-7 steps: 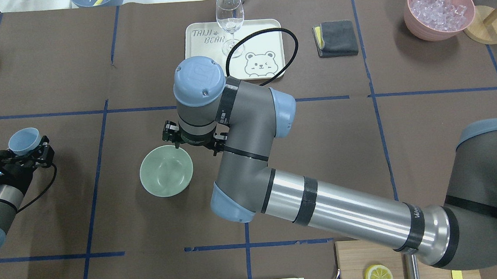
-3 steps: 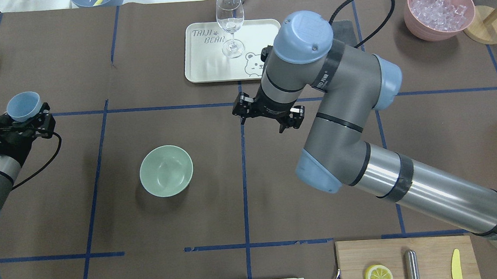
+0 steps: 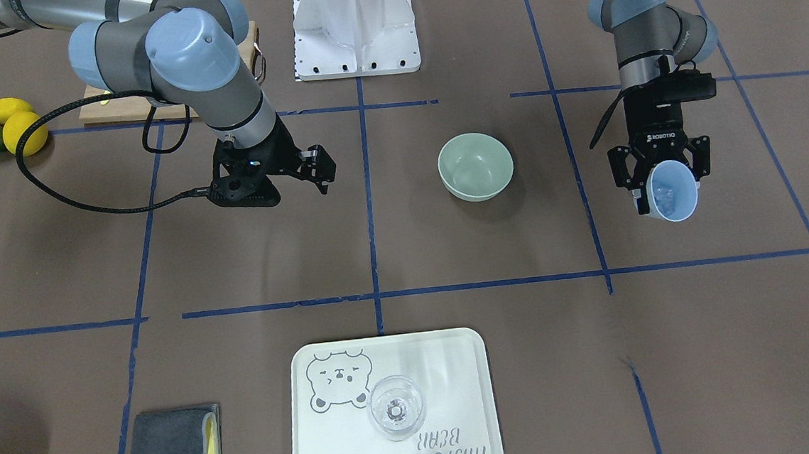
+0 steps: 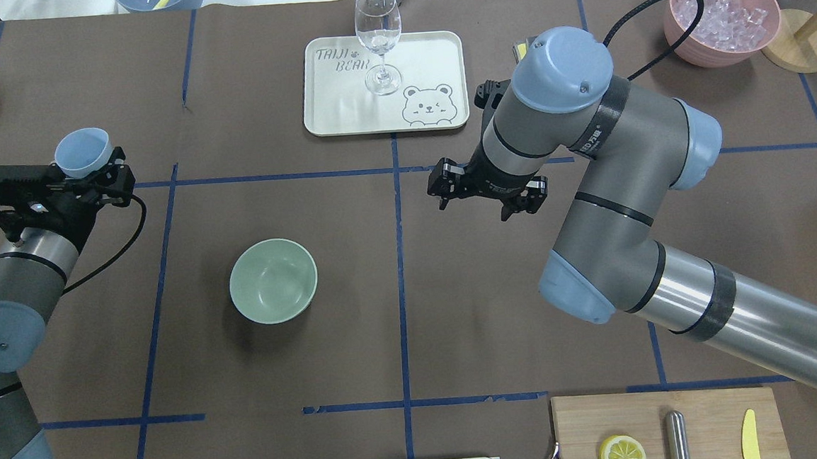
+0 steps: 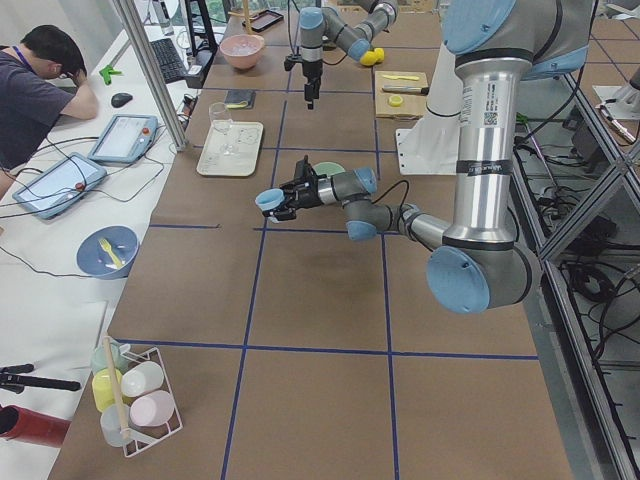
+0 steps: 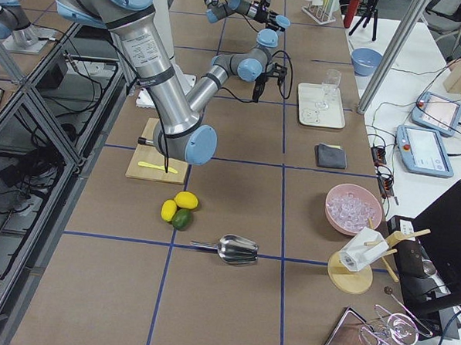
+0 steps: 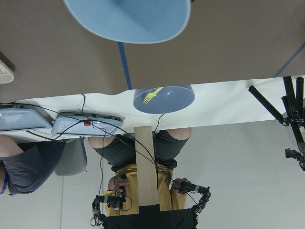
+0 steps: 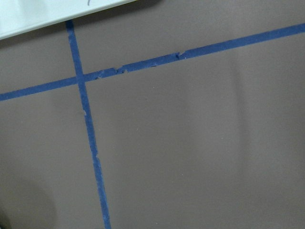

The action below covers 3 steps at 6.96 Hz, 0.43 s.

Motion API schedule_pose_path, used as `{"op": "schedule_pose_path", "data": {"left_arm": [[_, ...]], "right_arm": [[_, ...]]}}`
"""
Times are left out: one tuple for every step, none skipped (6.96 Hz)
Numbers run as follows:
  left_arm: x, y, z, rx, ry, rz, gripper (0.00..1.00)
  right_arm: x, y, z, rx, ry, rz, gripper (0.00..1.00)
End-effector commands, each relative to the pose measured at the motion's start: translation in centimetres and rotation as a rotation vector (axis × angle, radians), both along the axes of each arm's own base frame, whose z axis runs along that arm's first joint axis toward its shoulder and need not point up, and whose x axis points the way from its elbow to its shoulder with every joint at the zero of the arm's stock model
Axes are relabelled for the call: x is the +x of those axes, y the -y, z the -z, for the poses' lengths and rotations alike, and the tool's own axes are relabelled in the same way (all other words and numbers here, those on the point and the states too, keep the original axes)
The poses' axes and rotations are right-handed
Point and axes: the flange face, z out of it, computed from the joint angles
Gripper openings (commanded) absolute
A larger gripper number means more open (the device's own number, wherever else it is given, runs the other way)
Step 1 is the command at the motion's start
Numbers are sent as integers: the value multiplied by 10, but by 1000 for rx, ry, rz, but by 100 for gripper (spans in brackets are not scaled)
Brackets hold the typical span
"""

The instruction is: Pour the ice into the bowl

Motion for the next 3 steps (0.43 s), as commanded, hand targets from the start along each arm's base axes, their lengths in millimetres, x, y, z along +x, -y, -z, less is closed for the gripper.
{"op": "schedule_pose_path", "data": {"left_arm": [[64,-17,74,24,11,-109,0],[87,-35,85,29,5,-146,0],[104,-52,81,33,67,-130,0]], "right_arm": [[3,-1,-11,-2,-12,-5,100],[5,-1,-16,-3,-16,-6,100],[10,-2,-22,11,-20,3,100]]}}
